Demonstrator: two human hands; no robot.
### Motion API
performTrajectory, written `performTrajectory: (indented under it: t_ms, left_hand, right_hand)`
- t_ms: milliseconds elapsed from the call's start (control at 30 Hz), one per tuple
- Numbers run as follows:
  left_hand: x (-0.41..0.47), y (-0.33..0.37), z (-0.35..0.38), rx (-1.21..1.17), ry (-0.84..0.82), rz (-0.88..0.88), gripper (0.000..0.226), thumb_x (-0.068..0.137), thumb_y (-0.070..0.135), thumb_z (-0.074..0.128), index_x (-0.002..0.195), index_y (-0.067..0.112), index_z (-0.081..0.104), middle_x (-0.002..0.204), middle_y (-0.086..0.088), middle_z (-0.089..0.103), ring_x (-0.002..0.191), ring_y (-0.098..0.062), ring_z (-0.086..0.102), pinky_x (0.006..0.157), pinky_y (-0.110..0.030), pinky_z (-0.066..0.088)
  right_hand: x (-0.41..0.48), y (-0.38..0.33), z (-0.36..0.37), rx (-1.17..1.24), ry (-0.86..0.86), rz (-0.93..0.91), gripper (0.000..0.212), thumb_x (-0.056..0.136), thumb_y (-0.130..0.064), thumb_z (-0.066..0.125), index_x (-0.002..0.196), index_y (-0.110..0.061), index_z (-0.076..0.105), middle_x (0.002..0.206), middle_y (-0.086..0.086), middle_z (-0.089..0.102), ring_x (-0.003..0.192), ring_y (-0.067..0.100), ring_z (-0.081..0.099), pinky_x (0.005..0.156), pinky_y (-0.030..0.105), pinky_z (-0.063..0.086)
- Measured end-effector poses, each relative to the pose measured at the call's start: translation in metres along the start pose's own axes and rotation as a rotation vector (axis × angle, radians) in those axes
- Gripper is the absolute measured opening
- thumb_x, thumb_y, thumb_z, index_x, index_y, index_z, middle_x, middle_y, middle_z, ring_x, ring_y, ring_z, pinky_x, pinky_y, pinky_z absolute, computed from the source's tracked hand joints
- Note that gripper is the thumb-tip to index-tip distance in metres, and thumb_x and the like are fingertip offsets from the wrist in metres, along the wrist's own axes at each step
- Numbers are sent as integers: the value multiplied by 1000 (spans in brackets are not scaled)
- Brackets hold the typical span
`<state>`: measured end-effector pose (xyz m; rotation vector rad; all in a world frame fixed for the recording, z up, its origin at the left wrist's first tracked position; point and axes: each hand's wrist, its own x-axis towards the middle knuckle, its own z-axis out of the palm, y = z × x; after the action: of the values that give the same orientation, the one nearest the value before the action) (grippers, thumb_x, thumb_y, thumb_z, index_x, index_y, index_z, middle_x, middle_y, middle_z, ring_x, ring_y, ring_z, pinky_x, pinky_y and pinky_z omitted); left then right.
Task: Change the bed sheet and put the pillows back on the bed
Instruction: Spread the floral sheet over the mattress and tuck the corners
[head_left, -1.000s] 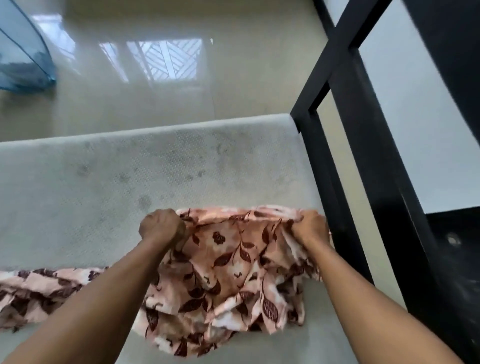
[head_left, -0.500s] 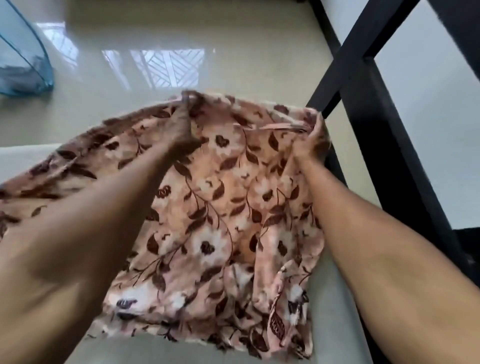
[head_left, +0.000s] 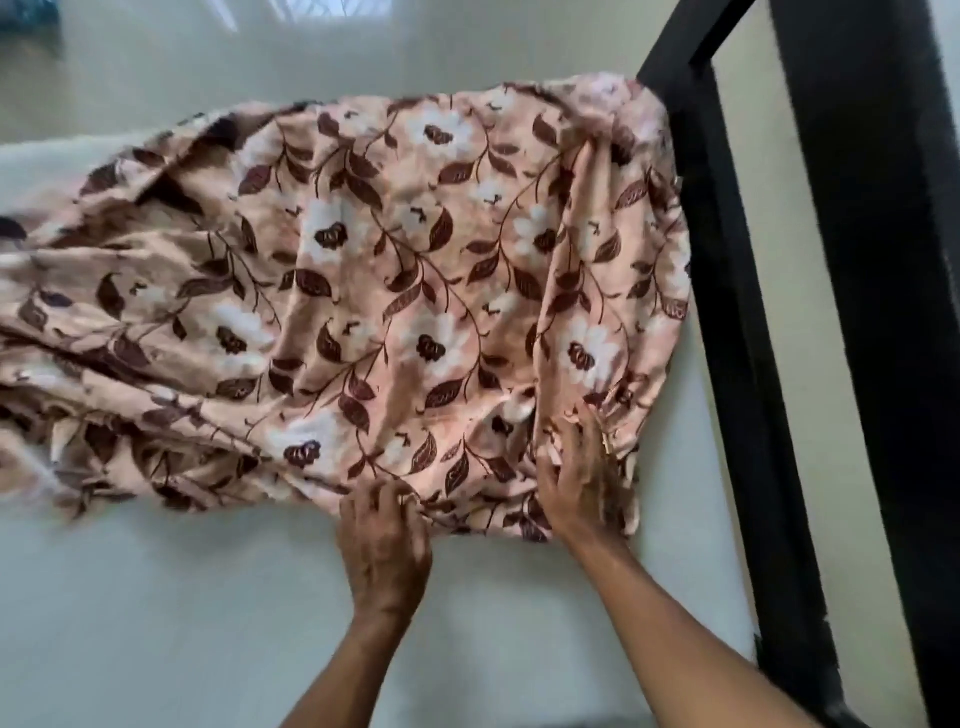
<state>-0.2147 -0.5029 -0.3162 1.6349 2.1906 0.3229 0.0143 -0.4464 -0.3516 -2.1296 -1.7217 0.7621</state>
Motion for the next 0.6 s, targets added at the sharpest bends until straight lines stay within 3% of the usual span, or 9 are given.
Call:
performTrajectory:
  t_ms: [100,167,200,300,400,467,533,600]
  left_hand:
    - [-32,-7,-2,-131,-37,-471,17,87,7,58,104,6,58,100,-14,57,93,-34,53,78,-43,40]
    - [-34,-7,2,-279,-128,-763,15,92,12,59,103,3,61,97,-18,64,94,-40,60,76,-40,44]
    - [-31,-6,4,-328,-174,-828,19,91,18,61,102,2,65,95,-19,66,93,-40,63,77,-40,47]
    - [-13,11,9,-495,-231,-835,25,86,25,69,98,4,69,90,-11,69,86,-32,66,79,-40,55]
    - [19,33,22,-885,-139,-1021,39,71,30,79,103,8,73,96,-10,75,85,-30,73,79,-46,62]
    - [36,43,31,-1210,-70,-1079,38,75,28,79,108,9,73,102,-13,76,90,-34,75,78,-52,63]
    - [53,68,20,-1453,-49,-1057,20,90,24,68,105,13,73,102,-10,76,95,-32,73,75,-46,64]
    - [65,78,11,-1763,-66,-948,29,97,35,50,101,17,72,106,-6,74,104,-29,69,86,-43,61]
  right_hand:
    - [-35,5,-18,-141,15,27,53,86,-35,67,135,-17,55,153,9,39,141,27,42,112,46,43]
    - [-47,7,-25,-133,45,140,58,81,-24,76,134,-17,54,144,9,47,129,27,51,103,42,48]
    - [-49,8,-26,-82,77,221,57,80,-16,77,132,-14,55,138,11,53,124,30,54,99,42,50]
    - [-35,7,-38,117,90,448,37,81,2,68,116,-9,64,114,13,70,106,34,64,85,33,48]
    - [-19,9,-60,287,42,646,26,89,-8,53,99,-13,77,90,2,73,86,27,68,65,29,43]
    - [-14,15,-79,398,175,753,33,84,-18,46,87,-14,78,82,0,75,82,27,71,61,32,51]
    - [-16,30,-93,518,357,877,28,85,-17,46,76,-12,73,75,0,72,77,24,70,58,29,53]
    - [-20,47,-106,629,542,951,30,81,-15,47,84,-10,76,81,3,75,77,23,72,64,31,61]
